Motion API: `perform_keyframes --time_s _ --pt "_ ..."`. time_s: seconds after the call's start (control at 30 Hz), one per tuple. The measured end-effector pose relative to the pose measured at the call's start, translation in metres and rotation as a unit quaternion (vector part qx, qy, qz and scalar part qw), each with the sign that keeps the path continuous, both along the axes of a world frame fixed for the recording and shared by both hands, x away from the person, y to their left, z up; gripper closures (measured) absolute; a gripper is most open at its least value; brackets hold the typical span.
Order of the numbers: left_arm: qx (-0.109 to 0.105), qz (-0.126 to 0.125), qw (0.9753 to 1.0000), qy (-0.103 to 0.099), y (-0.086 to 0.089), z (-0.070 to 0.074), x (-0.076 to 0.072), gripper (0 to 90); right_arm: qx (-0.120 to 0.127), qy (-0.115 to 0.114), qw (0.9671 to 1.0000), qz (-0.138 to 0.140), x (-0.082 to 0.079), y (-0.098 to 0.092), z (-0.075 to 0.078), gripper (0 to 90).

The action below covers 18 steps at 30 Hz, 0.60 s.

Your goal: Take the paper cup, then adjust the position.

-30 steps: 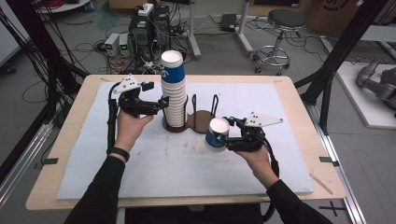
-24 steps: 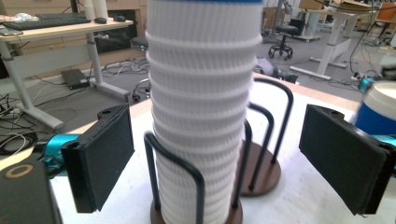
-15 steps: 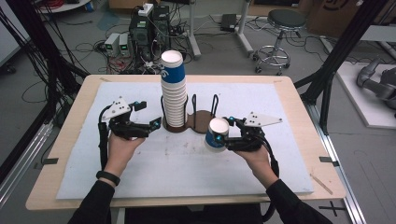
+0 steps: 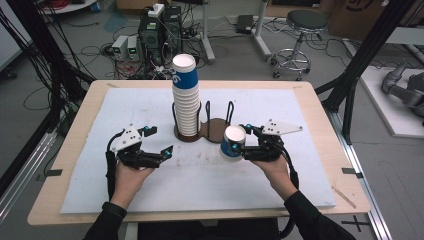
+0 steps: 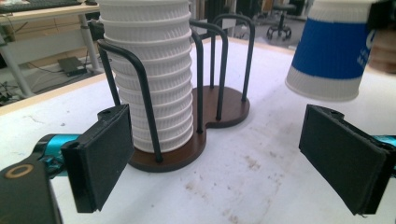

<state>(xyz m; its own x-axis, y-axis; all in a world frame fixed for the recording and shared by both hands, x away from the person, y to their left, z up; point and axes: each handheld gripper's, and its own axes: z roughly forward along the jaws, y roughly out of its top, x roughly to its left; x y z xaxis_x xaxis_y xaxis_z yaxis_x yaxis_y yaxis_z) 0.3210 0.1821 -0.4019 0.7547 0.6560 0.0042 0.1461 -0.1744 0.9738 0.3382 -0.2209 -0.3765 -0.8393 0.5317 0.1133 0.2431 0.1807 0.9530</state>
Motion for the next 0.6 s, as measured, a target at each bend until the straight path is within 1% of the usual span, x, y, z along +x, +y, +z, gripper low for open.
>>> perform_keyframes --time_s 0.07,0.13,0.23,0.4,0.5,0.6 --pt "-0.004 0.0 1.0 -0.001 0.0 0.0 -0.001 10.1 0.002 -0.001 1.0 -0.002 0.001 -0.001 0.0 29.6" --pt "-0.001 -0.003 1.0 -0.006 -0.001 0.0 -0.002 10.1 0.002 -0.001 1.0 -0.004 0.001 -0.002 0.0 29.6" --pt "-0.004 -0.007 1.0 -0.003 -0.004 -0.001 -0.002 10.1 0.0 0.0 1.0 -0.002 0.001 -0.001 0.0 29.6" --pt "0.005 -0.019 0.9998 -0.004 -0.014 -0.002 -0.002 10.1 0.002 -0.002 1.0 0.001 -0.001 -0.001 0.001 29.6" --pt "0.008 -0.036 0.9993 -0.005 -0.019 -0.002 -0.003 10.1 0.005 -0.004 1.0 0.003 -0.002 -0.001 0.002 29.6" --pt "0.007 -0.051 0.9987 -0.001 -0.025 -0.004 -0.003 10.1 0.007 -0.005 1.0 0.003 -0.002 -0.002 0.002 29.6"
